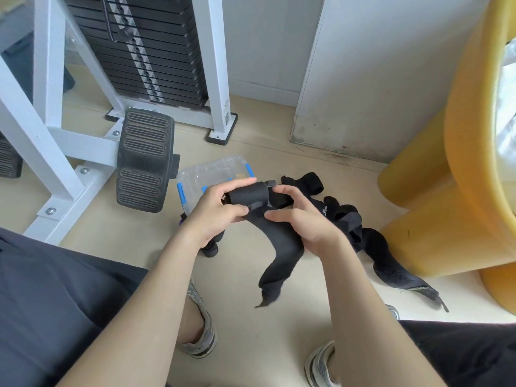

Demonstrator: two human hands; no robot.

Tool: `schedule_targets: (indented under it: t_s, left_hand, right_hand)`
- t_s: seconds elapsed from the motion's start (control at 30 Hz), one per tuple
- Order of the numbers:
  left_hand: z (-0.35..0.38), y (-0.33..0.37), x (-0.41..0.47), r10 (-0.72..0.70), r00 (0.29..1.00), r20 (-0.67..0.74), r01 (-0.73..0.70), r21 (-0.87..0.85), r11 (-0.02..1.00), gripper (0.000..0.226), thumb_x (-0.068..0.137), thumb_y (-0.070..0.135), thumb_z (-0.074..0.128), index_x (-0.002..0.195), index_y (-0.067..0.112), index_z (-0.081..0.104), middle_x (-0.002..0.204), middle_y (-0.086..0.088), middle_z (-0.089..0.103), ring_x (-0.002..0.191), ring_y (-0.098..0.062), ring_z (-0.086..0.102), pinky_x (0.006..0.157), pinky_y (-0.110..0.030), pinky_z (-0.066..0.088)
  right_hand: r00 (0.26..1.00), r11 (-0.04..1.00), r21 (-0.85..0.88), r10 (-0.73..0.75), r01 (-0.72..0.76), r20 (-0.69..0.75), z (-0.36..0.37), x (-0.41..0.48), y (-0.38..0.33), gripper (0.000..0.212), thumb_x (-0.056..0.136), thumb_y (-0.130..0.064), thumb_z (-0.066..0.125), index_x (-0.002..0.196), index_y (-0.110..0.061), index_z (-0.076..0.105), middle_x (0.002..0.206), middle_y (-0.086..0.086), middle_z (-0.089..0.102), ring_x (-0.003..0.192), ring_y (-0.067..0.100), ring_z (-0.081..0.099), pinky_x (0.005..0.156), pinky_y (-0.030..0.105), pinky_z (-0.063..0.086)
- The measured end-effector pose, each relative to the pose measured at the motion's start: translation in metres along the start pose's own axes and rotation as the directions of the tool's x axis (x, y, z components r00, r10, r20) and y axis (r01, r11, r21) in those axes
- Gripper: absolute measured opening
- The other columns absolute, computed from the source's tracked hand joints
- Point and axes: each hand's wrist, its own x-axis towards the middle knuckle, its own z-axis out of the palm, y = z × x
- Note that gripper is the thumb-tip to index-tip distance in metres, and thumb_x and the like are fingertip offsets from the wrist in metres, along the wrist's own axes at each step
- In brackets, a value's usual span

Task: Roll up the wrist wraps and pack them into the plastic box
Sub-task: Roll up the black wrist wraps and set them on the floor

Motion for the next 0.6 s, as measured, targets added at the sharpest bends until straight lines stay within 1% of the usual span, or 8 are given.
schedule_targets:
  t_s: [0.07,0.13,0.23,0.3,0.37,0.43,0.5,0.6]
  left_hand:
    - [0.003,-0.002,0.001,-0.034,0.999,0.002,0.034,-0.031,0.999,0.076,0.08,-0.011,0.051,0.134,0.035,0.077,0.128,-0.009,0.077,0.119,-0.028,0.076,0.101,-0.042,0.063]
    - [0.004,-0.004,0.001,-0.024,0.999,0.046,0.025,-0.013,1.0,0.083,0.07,-0.007,0.049,0.137,0.035,0.075,0.113,-0.003,0.08,0.105,-0.021,0.079,0.099,-0.035,0.062]
    - [0.001,-0.008,0.002,0.015,0.996,0.085,-0.027,0.146,0.989,0.088,0.069,-0.005,0.064,0.141,0.046,0.068,0.094,0.005,0.08,0.095,-0.018,0.078,0.075,-0.017,0.055]
    - [0.002,-0.011,0.003,0.019,0.995,0.094,-0.039,0.215,0.976,0.087,0.072,-0.002,0.079,0.144,0.044,0.065,0.101,0.006,0.08,0.091,-0.012,0.074,0.079,-0.02,0.053]
    - [0.007,-0.013,0.001,0.049,0.995,0.088,-0.072,0.28,0.957,0.077,0.08,0.005,0.089,0.144,0.043,0.066,0.113,0.014,0.081,0.097,-0.001,0.074,0.085,-0.019,0.055]
    - [0.012,-0.014,0.0,0.109,0.992,0.068,-0.126,0.357,0.926,0.064,0.09,0.008,0.086,0.141,0.043,0.069,0.125,0.018,0.077,0.114,0.002,0.071,0.095,-0.021,0.056]
    - [0.016,-0.014,-0.002,0.138,0.988,0.071,-0.155,0.442,0.884,0.057,0.094,0.01,0.081,0.138,0.044,0.071,0.132,0.016,0.072,0.125,-0.004,0.067,0.107,-0.029,0.053]
    - [0.02,-0.012,-0.006,0.061,0.996,0.067,-0.086,0.473,0.877,0.033,0.088,0.021,0.073,0.111,0.044,0.075,0.105,0.012,0.074,0.1,-0.013,0.07,0.095,-0.043,0.059]
  right_hand:
    - [0.998,0.997,0.043,-0.062,0.063,-0.033,0.0,0.0,-0.002,0.052,0.083,-0.012,0.086,0.128,-0.026,0.063,0.099,0.01,0.081,0.09,0.027,0.078,0.082,0.042,0.064]
    - [0.995,0.992,0.081,-0.092,0.096,-0.048,0.001,0.0,-0.004,0.042,0.081,-0.015,0.086,0.118,-0.021,0.065,0.1,0.013,0.08,0.09,0.03,0.075,0.084,0.045,0.06]
    - [0.996,0.994,0.064,-0.087,0.089,-0.025,0.001,-0.002,-0.009,0.032,0.081,-0.017,0.085,0.11,-0.017,0.073,0.099,0.012,0.077,0.087,0.027,0.072,0.078,0.037,0.057]
    - [0.997,0.997,0.021,-0.075,0.074,0.02,-0.001,-0.002,-0.008,0.024,0.087,-0.015,0.084,0.11,-0.011,0.077,0.099,0.01,0.078,0.088,0.024,0.073,0.077,0.034,0.058]
    - [0.997,0.998,-0.012,-0.065,0.065,0.049,-0.002,-0.003,-0.008,0.02,0.092,-0.016,0.081,0.109,-0.007,0.079,0.101,0.012,0.079,0.091,0.024,0.075,0.081,0.037,0.061]
    - [0.996,0.996,-0.029,-0.08,0.081,0.051,-0.002,-0.002,-0.008,0.025,0.091,-0.024,0.08,0.107,-0.005,0.081,0.103,0.017,0.08,0.093,0.025,0.076,0.083,0.037,0.062]
    - [0.995,0.996,-0.01,-0.091,0.091,0.033,-0.004,0.002,-0.012,0.03,0.089,-0.03,0.079,0.105,-0.006,0.083,0.108,0.019,0.081,0.099,0.029,0.079,0.088,0.037,0.063]
    - [0.999,0.995,0.09,-0.044,0.043,0.01,-0.009,0.008,-0.014,0.043,0.079,-0.037,0.074,0.108,-0.007,0.085,0.114,0.022,0.08,0.112,0.037,0.077,0.102,0.047,0.061]
